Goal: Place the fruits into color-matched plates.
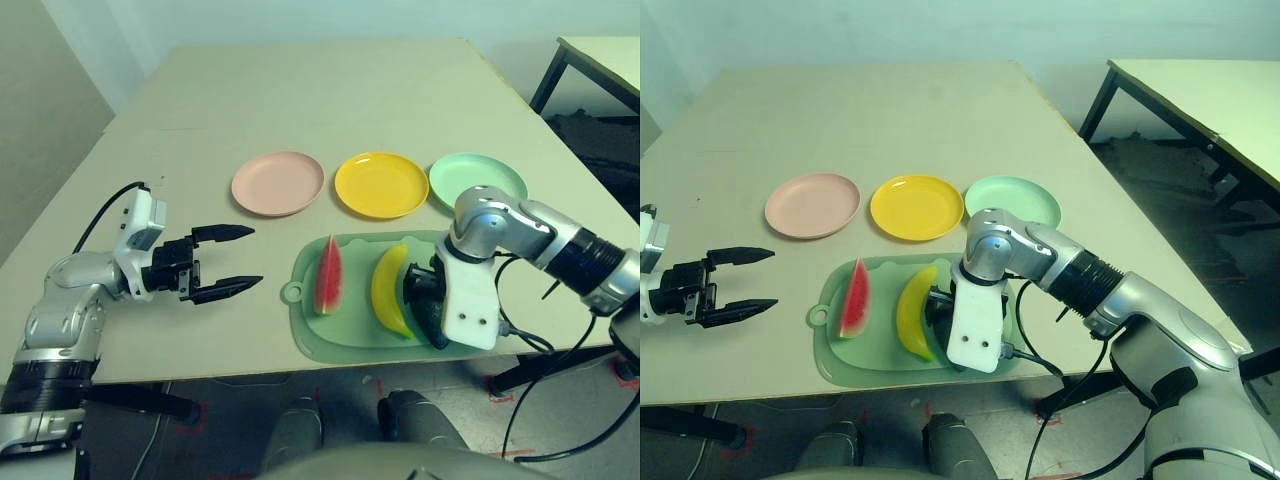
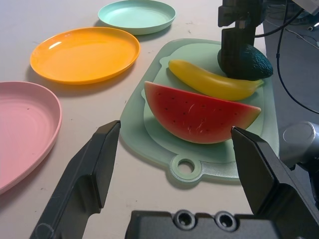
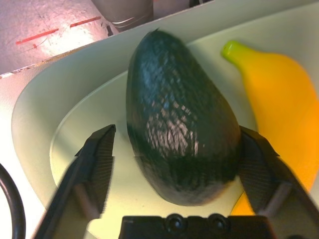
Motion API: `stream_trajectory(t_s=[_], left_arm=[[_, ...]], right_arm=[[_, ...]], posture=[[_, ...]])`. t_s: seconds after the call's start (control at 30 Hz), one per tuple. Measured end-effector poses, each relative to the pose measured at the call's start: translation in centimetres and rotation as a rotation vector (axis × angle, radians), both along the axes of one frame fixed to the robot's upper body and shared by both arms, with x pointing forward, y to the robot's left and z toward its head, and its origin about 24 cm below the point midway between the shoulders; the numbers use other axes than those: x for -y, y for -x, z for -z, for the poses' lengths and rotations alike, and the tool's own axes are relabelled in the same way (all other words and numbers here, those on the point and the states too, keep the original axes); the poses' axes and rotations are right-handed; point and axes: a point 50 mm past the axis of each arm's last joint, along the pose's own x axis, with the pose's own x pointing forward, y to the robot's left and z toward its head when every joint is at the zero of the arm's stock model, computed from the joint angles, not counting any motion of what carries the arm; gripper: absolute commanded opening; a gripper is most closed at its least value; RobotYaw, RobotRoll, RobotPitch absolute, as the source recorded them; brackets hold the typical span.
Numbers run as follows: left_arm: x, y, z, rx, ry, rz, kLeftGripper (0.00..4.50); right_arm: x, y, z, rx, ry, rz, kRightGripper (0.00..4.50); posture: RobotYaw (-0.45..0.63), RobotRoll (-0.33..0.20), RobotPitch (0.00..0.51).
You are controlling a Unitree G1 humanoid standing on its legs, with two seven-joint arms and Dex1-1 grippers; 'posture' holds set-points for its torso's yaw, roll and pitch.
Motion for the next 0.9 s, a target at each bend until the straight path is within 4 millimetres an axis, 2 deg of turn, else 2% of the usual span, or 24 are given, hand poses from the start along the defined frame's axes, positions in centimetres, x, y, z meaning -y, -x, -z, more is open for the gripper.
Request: stream_trajectory(t_s=[0.03,0.07,0.37,0.6,0.73,0.9], left_arm=[[0.0,0.0,0.0,0.001,0.0,0.0,4.5],[0.0,0.0,0.0,0.001,0.0,0.0,4.5],[0.0,-0.1,-0.1,0.005,0.0,0.002,4.5],[-0.1,-0.2,0.1,-0.002,0.006,-0.008,4.5],[-0.2,-0.3,0.0,0.0,0.007,-0.01,4.5],[-0.3,-0.4,-0.1,0.004,0.009,-0.02,4.5]], right_arm=[[0.0,0.0,0.0,0.0,-0.002,0.003,3.27],[0.1,0.0,0.0,0.0,-0.003,0.004,3.08],[0.6,-0.2,0.0,0.013,0.002,0.021,3.08],[2.4,-0.8,-0.3,0.024,0.029,0.072,3.08],[3.4,-2.3,-2.2,0.069,0.034,0.142,3.08],[5.1,-5.4,-5.6,0.153,0.004,0.33,3.08]], posture=[[-0.04,0.0,0.064],[-0.04,0.0,0.064],[-0.04,0.0,0.065],[-0.05,0.0,0.065],[-0.05,0.0,0.066],[-0.05,0.0,0.066]])
